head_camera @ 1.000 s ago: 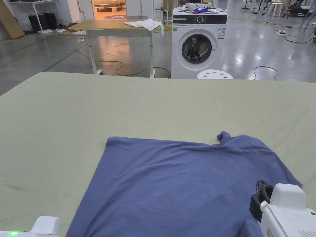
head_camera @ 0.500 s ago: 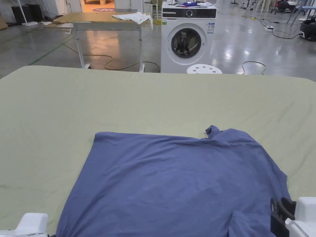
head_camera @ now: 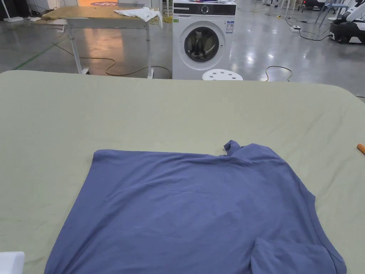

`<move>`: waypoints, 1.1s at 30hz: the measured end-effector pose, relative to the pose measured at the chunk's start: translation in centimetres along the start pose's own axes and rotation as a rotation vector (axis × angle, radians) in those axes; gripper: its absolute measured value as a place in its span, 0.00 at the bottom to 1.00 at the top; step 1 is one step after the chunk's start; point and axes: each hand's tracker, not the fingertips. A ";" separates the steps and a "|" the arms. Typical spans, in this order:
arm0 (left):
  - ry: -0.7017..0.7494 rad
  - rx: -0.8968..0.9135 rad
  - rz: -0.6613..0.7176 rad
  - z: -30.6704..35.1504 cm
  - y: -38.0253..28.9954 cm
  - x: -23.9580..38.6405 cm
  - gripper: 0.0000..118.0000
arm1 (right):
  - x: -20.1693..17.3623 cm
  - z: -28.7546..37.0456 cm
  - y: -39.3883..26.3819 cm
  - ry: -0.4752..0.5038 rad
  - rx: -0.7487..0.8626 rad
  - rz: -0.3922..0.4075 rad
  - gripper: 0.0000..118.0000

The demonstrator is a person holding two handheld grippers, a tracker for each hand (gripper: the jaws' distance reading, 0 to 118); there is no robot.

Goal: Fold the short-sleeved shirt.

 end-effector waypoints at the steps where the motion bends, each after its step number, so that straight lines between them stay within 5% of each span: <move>1: 0.001 -0.002 -0.001 -0.1 -0.1 0.1 0.02 | 0.0 0.0 0.0 0.004 0.023 -0.022 0.38; 4: 0.005 -0.006 -0.006 -0.1 -0.1 0.5 0.02 | -0.4 0.2 0.8 0.025 0.015 -0.015 0.10; 8: 0.005 0.002 0.001 -0.1 0.0 0.3 0.02 | -1.3 0.9 1.7 -0.005 -0.012 0.074 0.08; 20: -0.057 0.140 0.032 2.3 2.4 -0.2 0.02 | 0.2 6.3 7.2 -0.039 0.158 -0.008 0.08; 33: -0.038 0.209 0.060 -2.5 14.4 0.6 0.02 | 1.7 -1.6 18.9 -0.065 0.254 -0.060 0.08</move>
